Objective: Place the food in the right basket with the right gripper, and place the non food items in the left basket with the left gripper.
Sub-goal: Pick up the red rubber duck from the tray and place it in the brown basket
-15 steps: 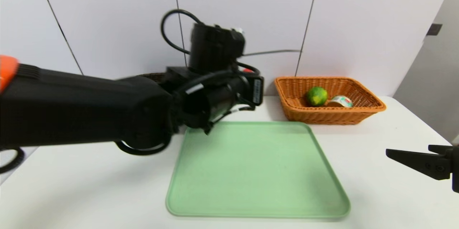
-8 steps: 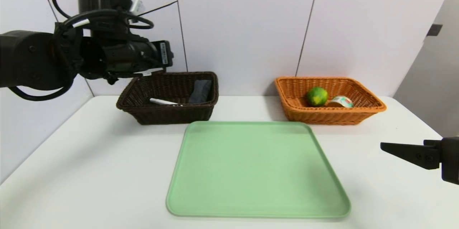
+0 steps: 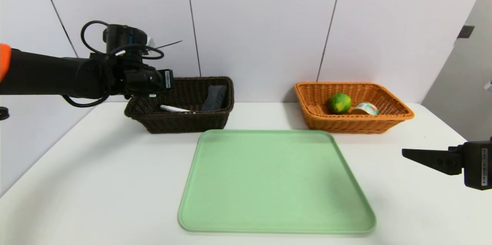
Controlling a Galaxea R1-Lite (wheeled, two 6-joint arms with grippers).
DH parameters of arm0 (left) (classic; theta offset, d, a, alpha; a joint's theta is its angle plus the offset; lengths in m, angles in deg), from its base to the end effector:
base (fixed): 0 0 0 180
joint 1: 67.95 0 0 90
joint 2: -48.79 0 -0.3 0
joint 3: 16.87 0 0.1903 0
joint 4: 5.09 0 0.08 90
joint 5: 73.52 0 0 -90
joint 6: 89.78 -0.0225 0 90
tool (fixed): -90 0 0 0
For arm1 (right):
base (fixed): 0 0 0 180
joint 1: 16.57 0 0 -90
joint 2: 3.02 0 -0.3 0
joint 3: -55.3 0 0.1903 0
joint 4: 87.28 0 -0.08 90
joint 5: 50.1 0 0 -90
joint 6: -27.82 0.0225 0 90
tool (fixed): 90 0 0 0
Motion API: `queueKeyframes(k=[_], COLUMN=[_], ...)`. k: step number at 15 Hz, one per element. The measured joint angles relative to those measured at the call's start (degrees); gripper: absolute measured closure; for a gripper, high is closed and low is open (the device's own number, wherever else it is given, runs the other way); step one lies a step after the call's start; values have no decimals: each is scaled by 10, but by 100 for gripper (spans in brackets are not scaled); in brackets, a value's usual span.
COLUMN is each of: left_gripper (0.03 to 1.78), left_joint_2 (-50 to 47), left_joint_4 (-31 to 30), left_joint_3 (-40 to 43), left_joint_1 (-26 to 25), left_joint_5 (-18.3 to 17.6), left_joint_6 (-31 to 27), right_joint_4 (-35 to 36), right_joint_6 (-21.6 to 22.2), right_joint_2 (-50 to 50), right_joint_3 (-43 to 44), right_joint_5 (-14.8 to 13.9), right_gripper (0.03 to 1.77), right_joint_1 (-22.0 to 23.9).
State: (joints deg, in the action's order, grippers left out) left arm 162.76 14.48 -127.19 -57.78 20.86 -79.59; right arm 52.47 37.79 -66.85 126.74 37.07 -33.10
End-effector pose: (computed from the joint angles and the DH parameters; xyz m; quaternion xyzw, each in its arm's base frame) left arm 0.3999 -0.0700 0.2216 -0.0615 0.2032 -0.0315 0.9767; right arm 0.1370 0.0395 0.2392 0.0357 0.2859 0.0900 0.9534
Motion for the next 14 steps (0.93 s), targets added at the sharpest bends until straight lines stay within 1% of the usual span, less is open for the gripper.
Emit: queueKeyframes(k=[3,9,11,14], left_gripper=[121,121,97,70], left_joint_2=[44,92,101,106], left_joint_4=[1,1,0,0], left_joint_3=[-28,-44,-49,-56], left_joint_1=[-6,-14,-16,-16], left_joint_5=[-2,-2,-2,-2], left_joint_6=[-2,-4,-6,-6], right_joint_4=[0,0,0,0], right_joint_6=[1,1,1,1], right_joint_2=[-1,-2,-2,-2], right_joint_3=[0,2,3,4], right_joint_5=[-1,0,0,0], right_gripper=[9,9,9,9], right_joint_1=[0,1,1,1])
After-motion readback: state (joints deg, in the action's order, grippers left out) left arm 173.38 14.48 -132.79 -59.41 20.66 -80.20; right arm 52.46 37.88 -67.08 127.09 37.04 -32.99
